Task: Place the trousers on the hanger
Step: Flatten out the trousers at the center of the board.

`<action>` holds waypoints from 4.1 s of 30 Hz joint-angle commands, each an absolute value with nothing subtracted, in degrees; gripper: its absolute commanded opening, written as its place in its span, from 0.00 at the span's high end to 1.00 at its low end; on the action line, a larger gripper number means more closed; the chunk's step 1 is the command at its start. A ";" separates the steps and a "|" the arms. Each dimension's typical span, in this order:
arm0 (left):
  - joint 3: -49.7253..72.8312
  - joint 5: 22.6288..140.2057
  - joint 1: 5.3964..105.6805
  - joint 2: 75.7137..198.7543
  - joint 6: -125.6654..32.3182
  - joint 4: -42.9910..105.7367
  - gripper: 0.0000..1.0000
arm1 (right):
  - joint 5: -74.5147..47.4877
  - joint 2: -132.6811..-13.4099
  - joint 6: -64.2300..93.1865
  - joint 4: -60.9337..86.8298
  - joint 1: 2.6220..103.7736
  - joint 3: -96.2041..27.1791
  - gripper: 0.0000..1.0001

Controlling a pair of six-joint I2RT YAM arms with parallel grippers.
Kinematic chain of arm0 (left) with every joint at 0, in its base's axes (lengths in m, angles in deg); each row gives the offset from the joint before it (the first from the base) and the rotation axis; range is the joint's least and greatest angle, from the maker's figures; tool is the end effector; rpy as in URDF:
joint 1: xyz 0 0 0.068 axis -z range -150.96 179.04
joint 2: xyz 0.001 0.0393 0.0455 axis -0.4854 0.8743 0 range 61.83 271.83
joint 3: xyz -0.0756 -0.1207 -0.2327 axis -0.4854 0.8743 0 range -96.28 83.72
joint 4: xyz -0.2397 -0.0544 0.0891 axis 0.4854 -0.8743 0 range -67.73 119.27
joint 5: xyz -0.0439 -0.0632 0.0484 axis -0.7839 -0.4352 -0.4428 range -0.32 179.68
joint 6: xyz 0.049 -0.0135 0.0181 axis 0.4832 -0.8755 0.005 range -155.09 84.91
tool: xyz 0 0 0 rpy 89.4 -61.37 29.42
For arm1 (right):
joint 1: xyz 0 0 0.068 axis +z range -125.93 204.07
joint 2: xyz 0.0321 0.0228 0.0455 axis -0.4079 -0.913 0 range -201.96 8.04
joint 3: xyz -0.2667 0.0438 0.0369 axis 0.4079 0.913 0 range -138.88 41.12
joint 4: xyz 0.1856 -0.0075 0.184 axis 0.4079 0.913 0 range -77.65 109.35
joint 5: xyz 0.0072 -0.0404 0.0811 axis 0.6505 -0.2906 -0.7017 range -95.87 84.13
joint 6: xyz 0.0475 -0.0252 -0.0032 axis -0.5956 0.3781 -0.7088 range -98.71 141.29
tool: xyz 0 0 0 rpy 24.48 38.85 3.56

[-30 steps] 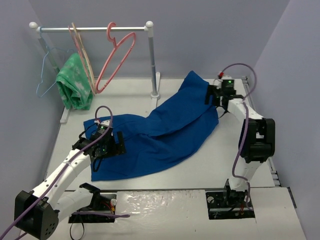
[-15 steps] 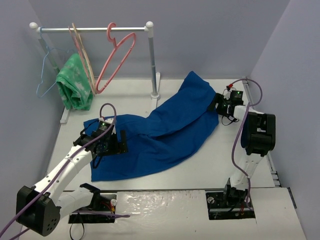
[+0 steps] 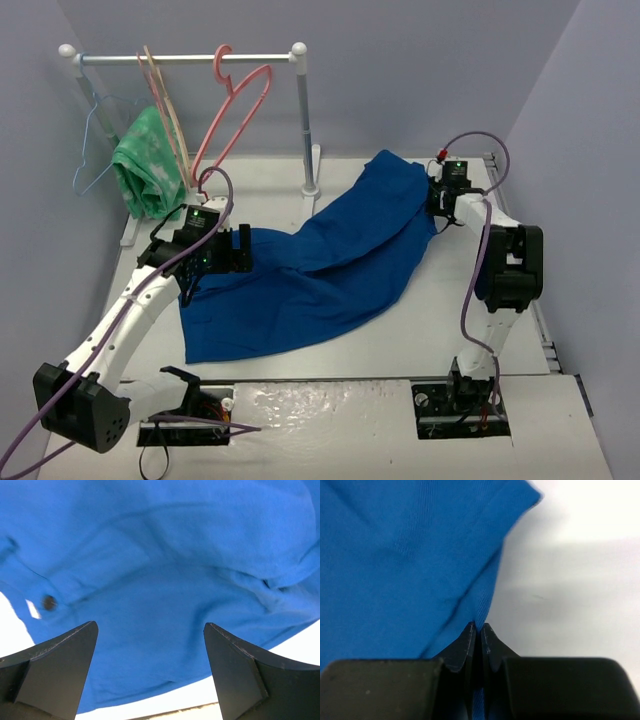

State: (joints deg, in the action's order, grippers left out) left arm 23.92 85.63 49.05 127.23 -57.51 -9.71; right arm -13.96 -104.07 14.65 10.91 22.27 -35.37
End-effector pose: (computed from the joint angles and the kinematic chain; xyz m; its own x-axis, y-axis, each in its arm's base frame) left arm 0.2225 -0.0839 0.3125 -0.7579 -0.1289 -0.6396 0.1077 0.9421 -0.3175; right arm 0.4437 -0.0089 0.2029 -0.5674 0.1325 -0.8127 -0.0197 0.9845 0.1742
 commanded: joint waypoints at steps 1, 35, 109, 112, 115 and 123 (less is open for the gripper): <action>21.59 90.81 47.05 124.99 -52.85 -7.52 0.15 | 20.39 -89.15 26.46 16.09 32.62 -44.77 1.00; 27.26 91.50 44.04 121.15 -53.99 -5.80 0.16 | 0.06 -68.68 1.18 17.59 28.71 -12.05 0.21; 27.65 91.09 43.37 124.62 -53.68 -6.36 0.16 | -16.90 -98.51 0.89 -12.38 15.54 -33.01 1.00; 27.61 90.96 43.28 124.51 -53.64 -6.41 0.16 | -6.98 -94.70 3.59 3.06 15.70 -41.75 1.00; 27.50 90.73 43.07 124.17 -53.73 -6.53 0.16 | 4.13 -92.12 4.53 12.74 15.55 -46.18 1.00; 27.47 90.94 43.01 123.80 -53.90 -7.10 0.16 | 22.73 -93.25 5.33 24.68 15.42 -51.82 0.95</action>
State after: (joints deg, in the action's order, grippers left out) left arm 28.26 89.94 43.44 124.79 -54.58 -7.87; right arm 8.75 -90.83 3.61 16.69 15.82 -48.66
